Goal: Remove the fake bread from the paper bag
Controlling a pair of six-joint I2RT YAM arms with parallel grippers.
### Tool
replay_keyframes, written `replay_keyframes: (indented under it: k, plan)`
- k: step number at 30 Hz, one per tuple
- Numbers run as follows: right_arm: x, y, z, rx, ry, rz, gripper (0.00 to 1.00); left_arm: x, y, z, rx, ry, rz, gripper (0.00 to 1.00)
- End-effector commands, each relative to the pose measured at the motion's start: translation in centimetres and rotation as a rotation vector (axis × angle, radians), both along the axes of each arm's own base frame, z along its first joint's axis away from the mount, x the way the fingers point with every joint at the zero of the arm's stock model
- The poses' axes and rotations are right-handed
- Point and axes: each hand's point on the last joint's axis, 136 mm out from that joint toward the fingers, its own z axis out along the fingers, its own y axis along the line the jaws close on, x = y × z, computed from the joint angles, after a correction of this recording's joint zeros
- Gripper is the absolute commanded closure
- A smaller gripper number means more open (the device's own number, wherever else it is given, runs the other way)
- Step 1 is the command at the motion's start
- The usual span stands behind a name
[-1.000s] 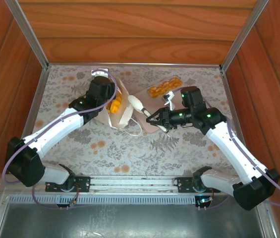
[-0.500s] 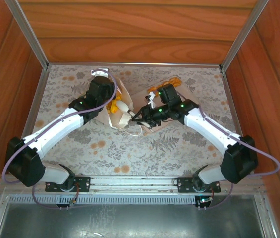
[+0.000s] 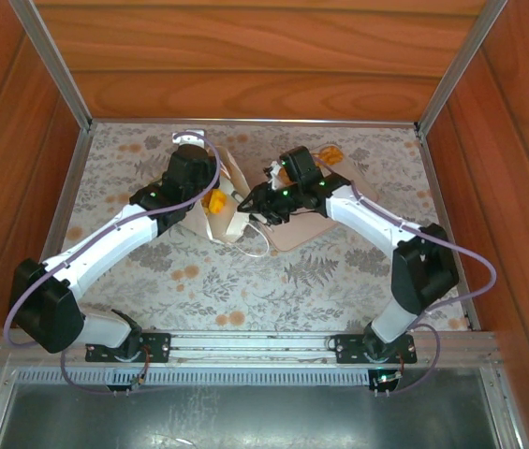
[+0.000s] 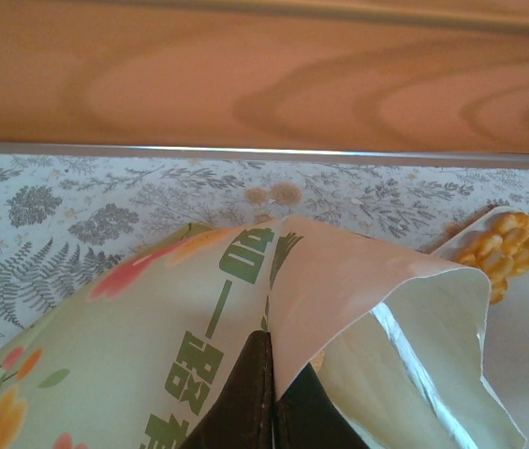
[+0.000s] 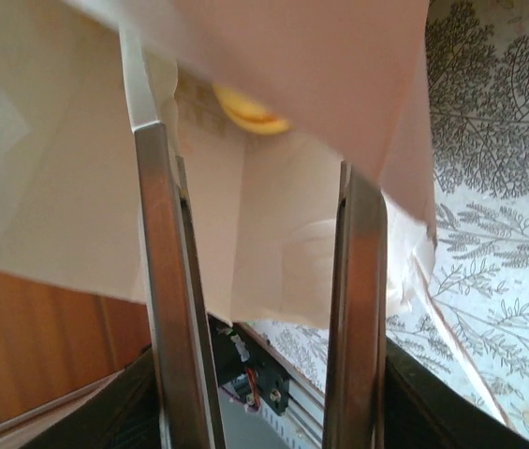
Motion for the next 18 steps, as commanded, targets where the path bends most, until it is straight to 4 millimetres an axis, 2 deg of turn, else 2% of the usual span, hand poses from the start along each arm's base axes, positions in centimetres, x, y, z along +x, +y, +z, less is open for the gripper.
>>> replay_keyframes:
  k: [1, 10, 18]
  plan:
    - [1.1, 1.8, 1.8, 0.059, -0.052, 0.011, 0.47, 0.0, 0.0, 1.3, -0.056, -0.038, -0.001, 1.00]
    - [2.4, 2.9, 1.0, 0.064, -0.057, 0.008, 0.46, 0.3, -0.6, 1.0, -0.063, -0.030, -0.018, 1.00]
    - [3.5, 3.4, 1.3, 0.073, -0.096, -0.007, 0.45, 0.2, -0.6, 0.9, -0.065, -0.025, -0.022, 1.00]
